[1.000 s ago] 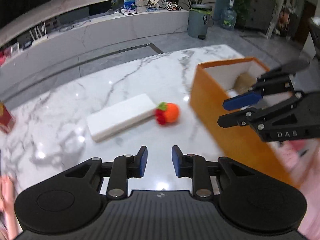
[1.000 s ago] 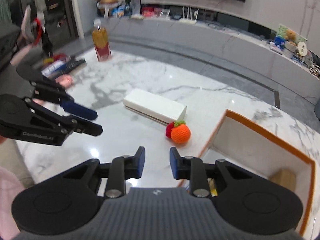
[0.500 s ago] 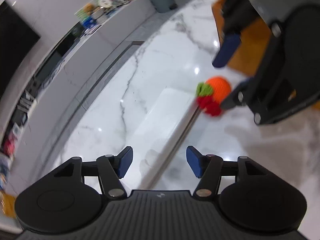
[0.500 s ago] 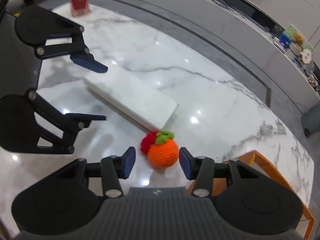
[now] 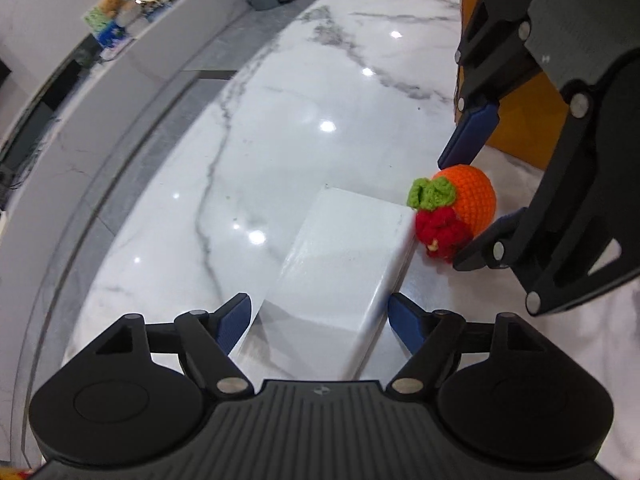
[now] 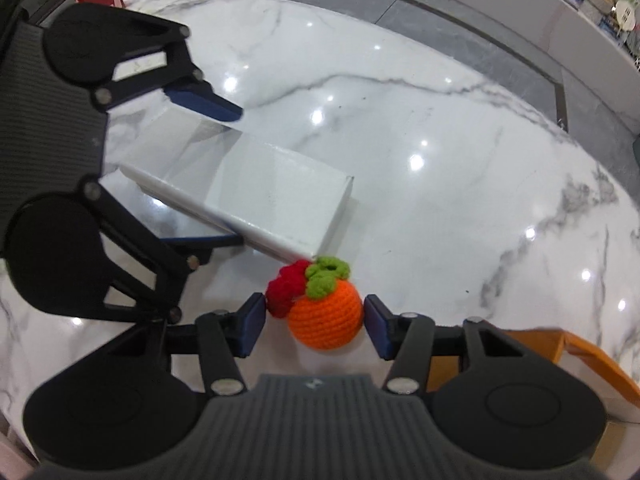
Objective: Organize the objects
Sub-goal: 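Grasp the crocheted fruit with the right tool while the left tool approaches the white box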
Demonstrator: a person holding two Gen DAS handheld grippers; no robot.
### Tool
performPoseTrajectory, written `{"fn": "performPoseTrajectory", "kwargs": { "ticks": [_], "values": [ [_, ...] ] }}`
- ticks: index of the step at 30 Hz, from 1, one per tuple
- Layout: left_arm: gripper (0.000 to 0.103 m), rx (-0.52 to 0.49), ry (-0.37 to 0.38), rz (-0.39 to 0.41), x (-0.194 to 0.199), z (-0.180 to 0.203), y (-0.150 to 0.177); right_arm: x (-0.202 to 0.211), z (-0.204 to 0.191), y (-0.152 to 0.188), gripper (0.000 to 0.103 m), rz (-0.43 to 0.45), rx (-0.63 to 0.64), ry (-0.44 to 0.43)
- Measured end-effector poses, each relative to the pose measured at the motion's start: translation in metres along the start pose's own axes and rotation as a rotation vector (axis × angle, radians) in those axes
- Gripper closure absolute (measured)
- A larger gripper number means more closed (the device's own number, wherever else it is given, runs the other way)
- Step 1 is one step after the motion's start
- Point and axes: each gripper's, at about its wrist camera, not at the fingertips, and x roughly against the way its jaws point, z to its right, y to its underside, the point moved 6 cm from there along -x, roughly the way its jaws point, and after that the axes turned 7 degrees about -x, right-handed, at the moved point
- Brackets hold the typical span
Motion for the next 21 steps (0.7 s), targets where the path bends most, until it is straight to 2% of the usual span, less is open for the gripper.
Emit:
{"fn": "performPoseTrajectory", "kwargs": {
  "ticks": [5, 7, 12, 21],
  "values": [
    [0.011, 0.001, 0.022, 0.031, -0.001, -0.003, -0.005, 0.0, 0.001, -0.001, 0.052, 0.003, -0.014, -0.02],
    [0.015, 0.021, 0.035, 0.034, 0.0, -0.002, -0.003, 0.001, 0.001, -0.001, 0.053, 0.006, -0.017, -0.021],
    [0.018, 0.04, 0.021, 0.026, 0.006, 0.006, 0.003, 0.006, -0.004, 0.01, 0.053, 0.022, -0.036, -0.046],
    [0.02, 0.046, 0.028, 0.022, 0.039, 0.06, 0.036, 0.033, -0.028, 0.054, 0.053, 0.069, -0.053, -0.113]
  ]
}}
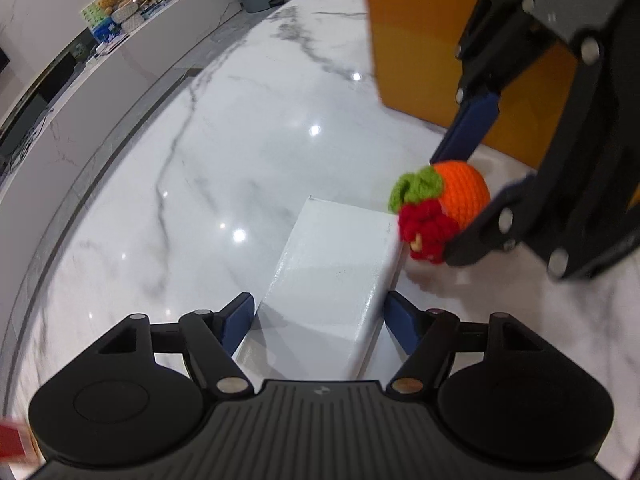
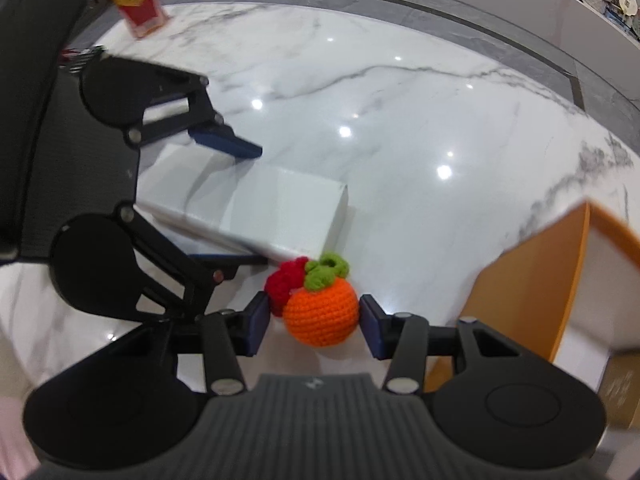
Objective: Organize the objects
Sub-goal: 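Grasp the crocheted fruit with the right tool while the left tool approaches the white box, then grasp the white rectangular box with the left tool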
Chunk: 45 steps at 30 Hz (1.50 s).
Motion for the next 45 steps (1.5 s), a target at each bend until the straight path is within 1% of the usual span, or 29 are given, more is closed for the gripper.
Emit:
{"fn": "performPoseTrajectory", "kwargs": {
  "ticks": [4, 7, 10, 13, 15, 19, 23, 26, 28, 31, 37, 39, 40, 42, 45],
  "values": [
    [0.019, 0.059, -0.002, -0.006, 0.021, 0.03, 0.022, 0.018, -0.014, 0.031, 0.053, 0.033, 0.014, -0.036],
    [0.019, 0.09, 0.01, -0.019, 0.037, 0.055, 0.037, 0.036, -0.026, 0.056, 0.053, 0.065, 0.037, -0.053],
    [0.02, 0.13, 0.015, -0.038, 0.051, 0.076, 0.049, 0.05, -0.034, 0.077, 0.053, 0.091, 0.035, -0.107],
    [0.02, 0.196, 0.043, -0.049, 0.063, 0.09, 0.059, 0.061, -0.04, 0.099, 0.053, 0.105, 0.034, -0.141],
    [0.02, 0.25, 0.083, -0.055, 0.069, 0.095, 0.063, 0.065, -0.045, 0.112, 0.053, 0.105, 0.038, -0.153],
    [0.025, 0.358, 0.147, -0.075, 0.076, 0.097, 0.071, 0.072, -0.053, 0.131, 0.053, 0.105, 0.037, -0.167],
    [0.027, 0.525, 0.262, -0.085, 0.081, 0.096, 0.083, 0.075, -0.061, 0.146, 0.053, 0.095, 0.044, -0.173],
    [0.027, 0.614, 0.325, -0.065, 0.085, 0.096, 0.088, 0.071, -0.069, 0.158, 0.053, 0.079, 0.069, -0.162],
    [0.027, 0.677, 0.361, -0.054, 0.085, 0.095, 0.092, 0.067, -0.074, 0.165, 0.053, 0.07, 0.089, -0.152],
    [0.027, 0.738, 0.409, -0.03, 0.087, 0.095, 0.096, 0.056, -0.079, 0.173, 0.053, 0.042, 0.091, -0.17],
    [0.027, 0.762, 0.454, -0.013, 0.089, 0.096, 0.1, 0.038, -0.084, 0.175, 0.053, 0.026, 0.086, -0.167],
    [0.027, 0.8, 0.47, 0.003, 0.088, 0.093, 0.105, 0.037, -0.085, 0.172, 0.053, 0.031, 0.089, -0.165],
    [0.027, 0.831, 0.474, 0.011, 0.088, 0.091, 0.106, 0.038, -0.085, 0.171, 0.053, 0.033, 0.087, -0.165],
    [0.028, 0.873, 0.454, 0.04, 0.093, 0.086, 0.109, 0.042, -0.085, 0.167, 0.053, 0.042, 0.085, -0.167],
    [0.029, 0.863, 0.421, 0.082, 0.111, 0.081, 0.103, 0.057, -0.083, 0.162, 0.053, 0.06, 0.079, -0.174]
  ]
}}
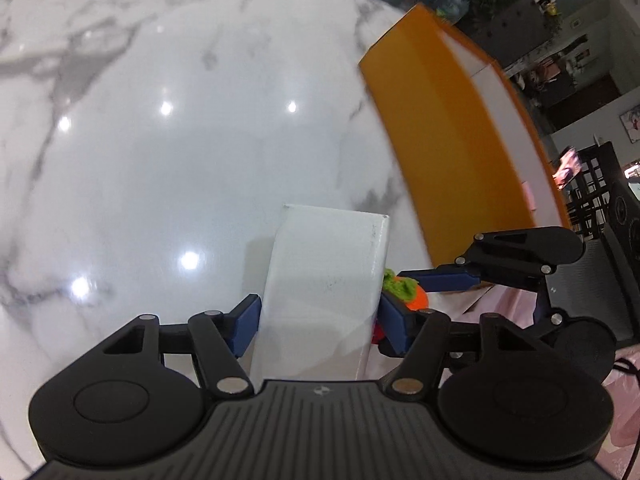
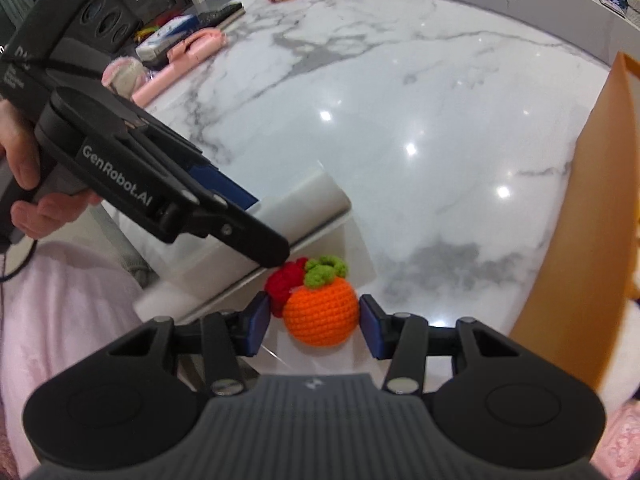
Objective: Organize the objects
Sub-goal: 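Grasp the white rectangular box with the left tool, then carry the white box and crocheted fruit over the orange box with both tools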
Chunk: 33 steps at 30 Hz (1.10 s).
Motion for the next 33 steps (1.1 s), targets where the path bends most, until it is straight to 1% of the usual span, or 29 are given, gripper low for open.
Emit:
{"fn": "performPoseTrajectory", "kwargs": {
  "ticks": [7, 11, 13, 17, 19, 21, 24, 27, 30, 33],
  "values": [
    [0.031, -0.158, -0.116, 0.065, 0.029, 0.039, -0.025, 0.055, 0.01, -0.019, 0.053, 0.076, -0.018, -0.035],
    [0.032, -0.235, -0.182, 0.135, 0.044, 0.063, -0.047, 0.085, 0.023, -0.024, 0.053, 0.126, -0.028, -0.016],
    [0.032, -0.283, -0.211, 0.173, 0.051, 0.078, -0.063, 0.103, 0.031, -0.025, 0.053, 0.155, -0.037, -0.008],
    [0.032, -0.403, -0.263, 0.224, 0.063, 0.12, -0.095, 0.15, 0.053, -0.031, 0.053, 0.238, -0.063, 0.007],
    [0.032, -0.491, -0.291, 0.247, 0.068, 0.148, -0.114, 0.173, 0.065, -0.034, 0.053, 0.283, -0.061, 0.037],
    [0.032, -0.581, -0.311, 0.261, 0.067, 0.178, -0.13, 0.193, 0.08, -0.036, 0.053, 0.316, -0.052, 0.088],
    [0.032, -0.736, -0.338, 0.259, 0.053, 0.229, -0.152, 0.212, 0.109, -0.036, 0.053, 0.336, -0.058, 0.169],
    [0.032, -0.865, -0.353, 0.24, 0.024, 0.271, -0.168, 0.221, 0.141, -0.031, 0.053, 0.337, -0.08, 0.217],
    [0.032, -0.974, -0.356, 0.203, -0.019, 0.302, -0.18, 0.221, 0.165, -0.024, 0.053, 0.335, -0.083, 0.254],
    [0.032, -1.054, -0.392, 0.139, -0.07, 0.315, -0.19, 0.213, 0.188, -0.018, 0.053, 0.334, -0.111, 0.274]
  ]
}}
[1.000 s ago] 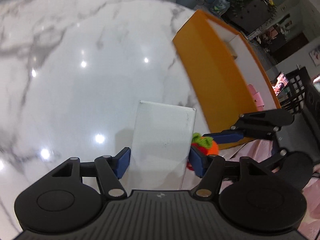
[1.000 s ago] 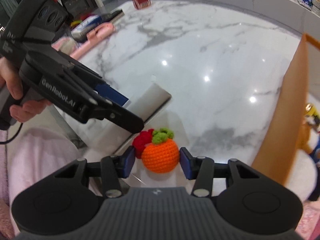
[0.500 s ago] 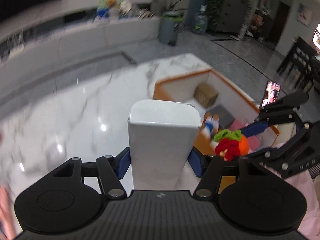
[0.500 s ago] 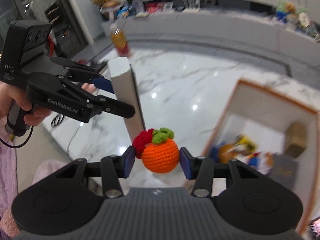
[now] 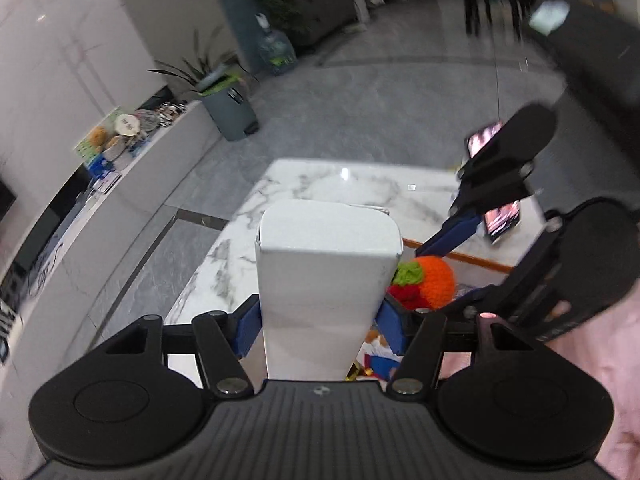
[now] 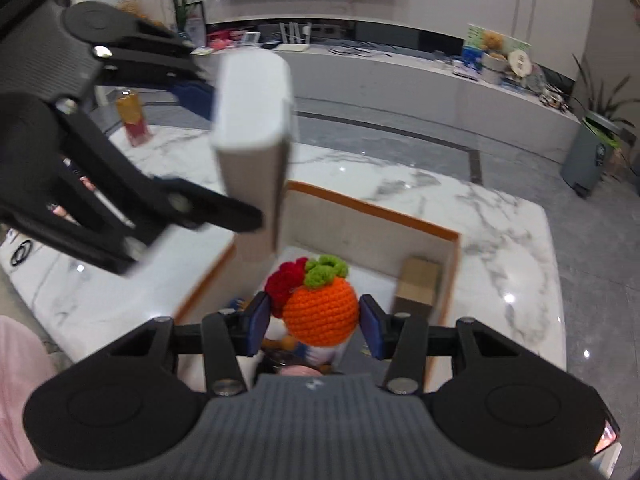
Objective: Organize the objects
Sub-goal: 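Carry the white box and crocheted fruit over the orange box with both tools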
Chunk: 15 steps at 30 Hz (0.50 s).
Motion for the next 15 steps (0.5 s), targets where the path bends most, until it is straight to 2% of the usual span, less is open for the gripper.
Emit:
{"fn": "performPoseTrajectory", "kwargs": {
  "ticks": [3, 7, 10, 15],
  "values": [
    [0.032, -0.069, -0.006, -0.074, -0.048, 0.009, -0.003, -0.012, 0.016, 0.007, 0.053, -0.006, -0.035, -0.001],
    [0.032, -0.102, 0.007, -0.195, -0.102, 0.012, 0.005, -0.027, 0.031, 0.012, 0.053, -0.01, -0.059, -0.001],
    [0.032, -0.152, 0.001, -0.282, -0.131, 0.007, 0.023, -0.037, 0.039, 0.014, 0.053, -0.012, -0.062, -0.001],
    [0.032, -0.237, 0.039, -0.384, -0.154, 0.006, 0.044, -0.051, 0.047, 0.012, 0.053, -0.02, -0.074, -0.016]
  ]
}}
